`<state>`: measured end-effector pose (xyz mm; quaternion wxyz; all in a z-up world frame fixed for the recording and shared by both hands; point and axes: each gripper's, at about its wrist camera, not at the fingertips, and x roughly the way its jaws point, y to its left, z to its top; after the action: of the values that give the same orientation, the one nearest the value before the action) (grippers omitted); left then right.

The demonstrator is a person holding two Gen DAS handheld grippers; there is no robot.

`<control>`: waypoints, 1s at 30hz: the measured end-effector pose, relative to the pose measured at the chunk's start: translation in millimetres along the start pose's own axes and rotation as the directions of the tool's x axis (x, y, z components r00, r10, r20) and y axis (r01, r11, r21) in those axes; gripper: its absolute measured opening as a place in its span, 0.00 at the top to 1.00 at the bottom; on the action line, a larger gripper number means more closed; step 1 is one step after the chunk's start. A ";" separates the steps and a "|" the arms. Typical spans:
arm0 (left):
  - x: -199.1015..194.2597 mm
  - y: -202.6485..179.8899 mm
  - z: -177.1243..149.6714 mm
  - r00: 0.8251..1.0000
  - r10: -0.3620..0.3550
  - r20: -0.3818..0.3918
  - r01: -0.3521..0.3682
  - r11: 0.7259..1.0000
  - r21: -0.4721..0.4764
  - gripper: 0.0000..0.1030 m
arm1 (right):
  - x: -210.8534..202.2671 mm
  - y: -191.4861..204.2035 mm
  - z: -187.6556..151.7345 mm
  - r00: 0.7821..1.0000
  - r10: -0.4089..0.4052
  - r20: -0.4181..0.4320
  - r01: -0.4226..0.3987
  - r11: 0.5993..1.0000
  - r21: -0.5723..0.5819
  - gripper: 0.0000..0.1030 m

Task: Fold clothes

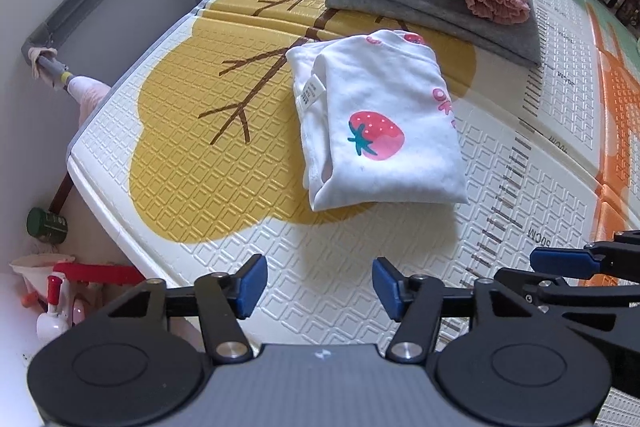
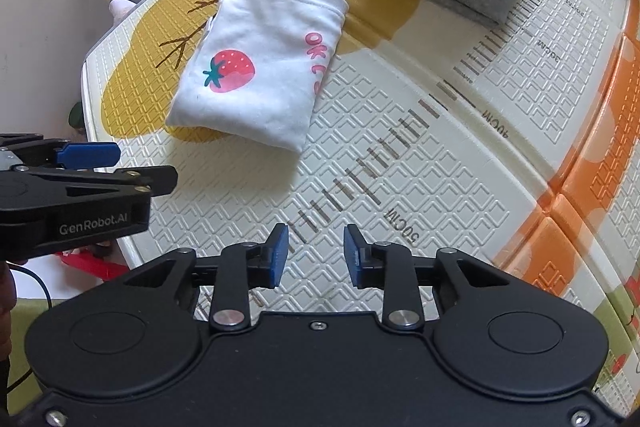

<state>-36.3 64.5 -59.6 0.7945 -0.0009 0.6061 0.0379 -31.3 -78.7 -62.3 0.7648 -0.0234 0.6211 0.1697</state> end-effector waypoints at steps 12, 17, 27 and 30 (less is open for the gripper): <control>2.8 3.2 1.8 0.999 0.024 -0.034 -0.025 0.999 -0.025 0.17 | -6.9 -2.2 2.7 1.000 -0.011 0.010 0.010 1.000 0.026 0.53; 3.4 3.3 1.8 0.999 0.029 -0.038 -0.030 0.999 -0.022 0.08 | -9.3 -4.4 2.9 0.999 -0.029 0.022 0.028 0.999 0.037 0.39; 2.1 5.2 0.4 0.998 0.049 -0.040 -0.049 0.999 -0.018 0.01 | -15.3 -2.6 3.6 0.999 -0.043 0.025 0.042 0.999 0.029 0.10; 1.5 6.2 -0.3 0.998 0.049 -0.040 -0.049 0.999 -0.019 0.00 | -16.2 -2.3 3.2 0.999 -0.049 0.024 0.048 0.998 0.031 0.07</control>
<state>-36.6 70.7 -60.8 0.7810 0.0054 0.6213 0.0634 -30.4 -83.8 -46.5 0.7765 -0.0250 0.6134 0.1419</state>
